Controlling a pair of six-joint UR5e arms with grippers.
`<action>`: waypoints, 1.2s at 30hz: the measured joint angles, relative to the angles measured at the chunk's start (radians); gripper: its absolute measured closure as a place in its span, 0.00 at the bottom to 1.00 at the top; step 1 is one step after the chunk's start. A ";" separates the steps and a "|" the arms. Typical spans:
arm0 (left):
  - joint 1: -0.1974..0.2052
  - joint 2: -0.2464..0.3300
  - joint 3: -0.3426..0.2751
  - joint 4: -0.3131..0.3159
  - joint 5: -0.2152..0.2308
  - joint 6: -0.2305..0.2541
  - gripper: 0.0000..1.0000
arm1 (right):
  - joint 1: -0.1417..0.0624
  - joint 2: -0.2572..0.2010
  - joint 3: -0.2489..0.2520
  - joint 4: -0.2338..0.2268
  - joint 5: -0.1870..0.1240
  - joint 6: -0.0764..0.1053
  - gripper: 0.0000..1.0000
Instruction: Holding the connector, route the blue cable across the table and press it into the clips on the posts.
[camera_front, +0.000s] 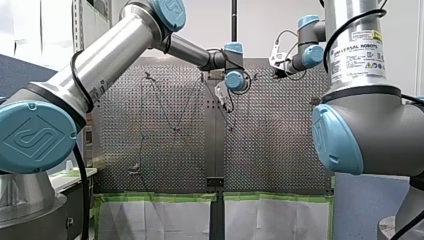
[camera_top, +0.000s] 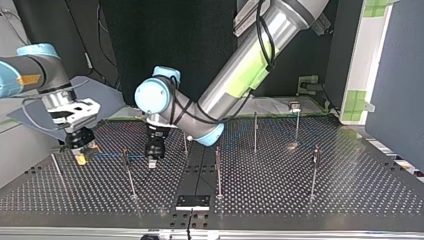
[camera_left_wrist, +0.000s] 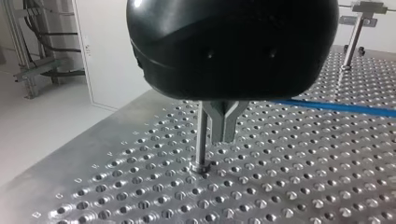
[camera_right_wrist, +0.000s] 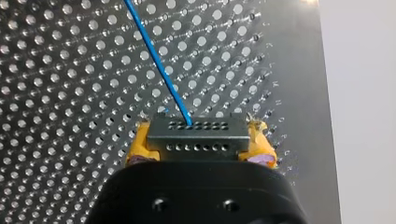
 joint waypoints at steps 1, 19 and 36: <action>0.000 0.000 0.000 -0.002 0.001 0.000 1.00 | -0.003 0.001 0.000 0.000 -0.001 0.000 1.00; -0.020 0.000 -0.003 -0.048 0.017 -0.004 0.02 | -0.014 0.005 -0.001 -0.001 -0.012 -0.004 1.00; -0.048 0.032 -0.028 -0.174 -0.014 -0.026 0.02 | -0.014 0.007 -0.001 0.001 -0.023 -0.005 1.00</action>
